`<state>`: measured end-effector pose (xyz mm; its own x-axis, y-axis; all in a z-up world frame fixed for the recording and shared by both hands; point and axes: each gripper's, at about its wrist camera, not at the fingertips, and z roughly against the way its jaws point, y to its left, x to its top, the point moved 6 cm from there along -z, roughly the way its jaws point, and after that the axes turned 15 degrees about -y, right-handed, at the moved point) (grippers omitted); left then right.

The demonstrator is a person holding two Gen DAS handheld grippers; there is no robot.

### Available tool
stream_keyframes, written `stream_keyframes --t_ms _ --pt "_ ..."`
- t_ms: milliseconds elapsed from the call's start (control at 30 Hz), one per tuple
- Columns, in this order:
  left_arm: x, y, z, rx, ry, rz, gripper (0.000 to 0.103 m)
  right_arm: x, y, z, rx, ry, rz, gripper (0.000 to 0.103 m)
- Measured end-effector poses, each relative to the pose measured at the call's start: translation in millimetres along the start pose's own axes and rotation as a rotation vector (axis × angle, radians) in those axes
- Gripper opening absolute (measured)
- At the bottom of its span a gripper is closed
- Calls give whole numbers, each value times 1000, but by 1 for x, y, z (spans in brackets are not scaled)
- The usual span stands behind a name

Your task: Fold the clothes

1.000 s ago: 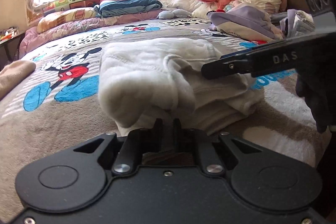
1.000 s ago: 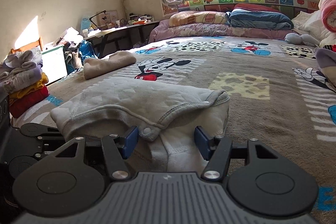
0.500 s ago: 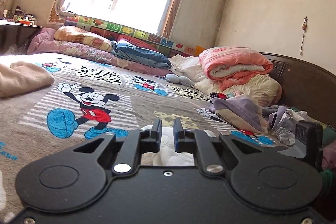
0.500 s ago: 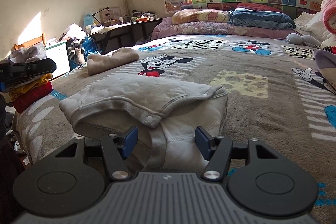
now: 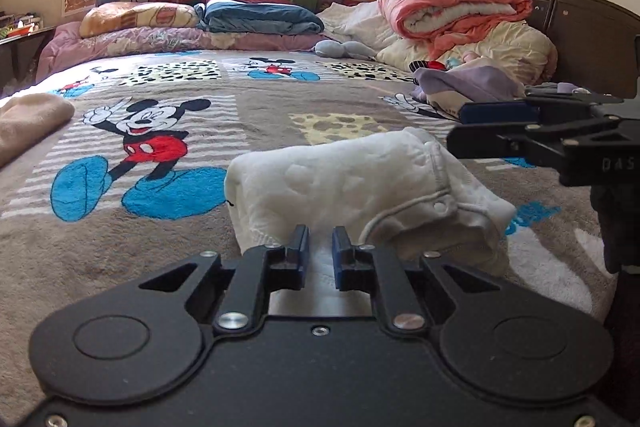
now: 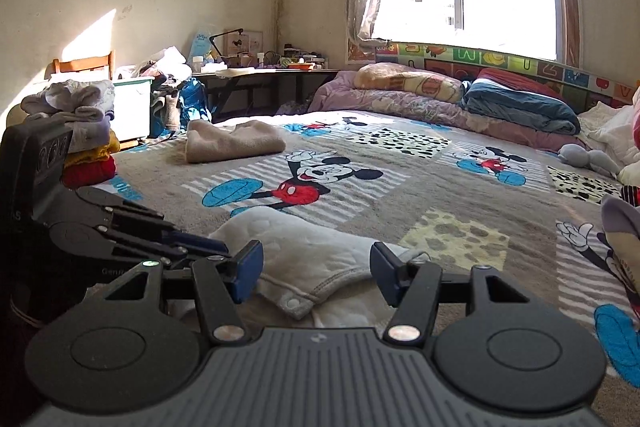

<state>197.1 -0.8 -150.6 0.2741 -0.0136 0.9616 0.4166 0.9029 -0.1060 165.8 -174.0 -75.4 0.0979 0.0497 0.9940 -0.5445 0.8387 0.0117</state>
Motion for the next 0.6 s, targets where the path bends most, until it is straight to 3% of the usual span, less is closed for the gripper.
stream_keyframes --t_ms 67,200,233,433,600 --pt "-7 -1 -3 -6 22 -2 9 -5 -5 -20 -8 18 3 58" --pt "-3 -4 -2 -55 28 -8 18 -52 -5 -49 2 173 29 62" --pt "0 -3 1 -76 21 11 18 -51 -2 -46 2 175 44 62" --pt "45 16 3 -33 -209 126 18 -32 -1 -24 38 94 21 61" --pt "49 23 -25 14 -195 78 19 -20 -23 -27 -8 14 -59 59"
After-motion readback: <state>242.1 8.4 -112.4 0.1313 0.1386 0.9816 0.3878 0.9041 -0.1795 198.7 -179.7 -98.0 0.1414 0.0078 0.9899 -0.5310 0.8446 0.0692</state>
